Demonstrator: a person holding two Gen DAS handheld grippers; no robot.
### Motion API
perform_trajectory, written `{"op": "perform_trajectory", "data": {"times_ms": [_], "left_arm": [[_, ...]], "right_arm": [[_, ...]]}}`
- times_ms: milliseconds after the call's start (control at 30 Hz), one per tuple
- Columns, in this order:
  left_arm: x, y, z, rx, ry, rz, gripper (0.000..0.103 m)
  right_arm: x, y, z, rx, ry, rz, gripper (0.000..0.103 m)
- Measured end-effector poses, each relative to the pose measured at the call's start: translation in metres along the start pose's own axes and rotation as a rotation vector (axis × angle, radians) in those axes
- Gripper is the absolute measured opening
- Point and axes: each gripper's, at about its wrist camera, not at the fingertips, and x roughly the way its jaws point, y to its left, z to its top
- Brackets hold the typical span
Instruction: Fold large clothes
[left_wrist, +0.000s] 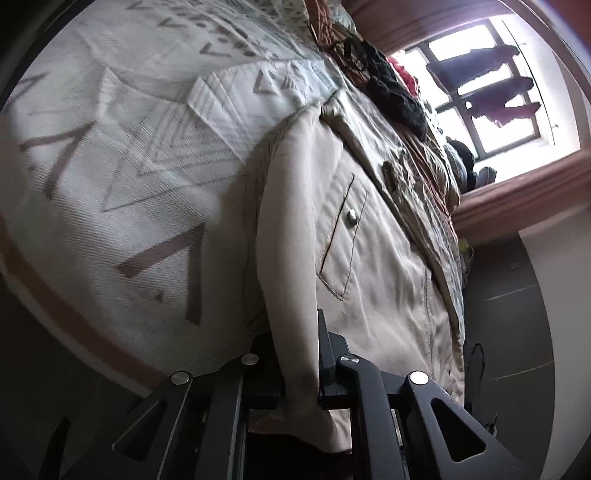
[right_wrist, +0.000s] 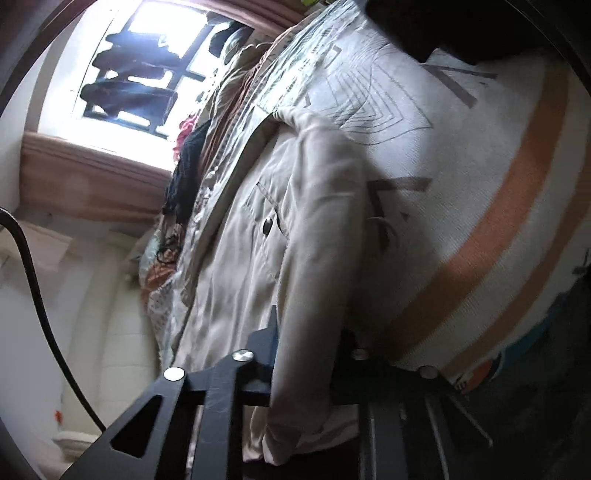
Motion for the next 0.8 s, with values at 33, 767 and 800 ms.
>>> {"op": "perform_trajectory", "data": {"times_ms": [33, 767, 800], "left_arm": [[-0.003, -0.003, 0.001, 0.001, -0.009, -0.004, 0.011], [-0.152, -0.055, -0.003, 0.015, -0.253, -0.063, 0.008], [-0.158, -0.057, -0.003, 0.013, -0.262, -0.063, 0.008]], "right_arm": [[-0.005, 0.002, -0.001, -0.006, -0.011, -0.003, 0.016], [-0.143, 0.143, -0.035, -0.180, -0.311, -0.061, 0.015], [-0.149, 0.148, -0.038, -0.185, -0.326, -0.064, 0.015]]}}
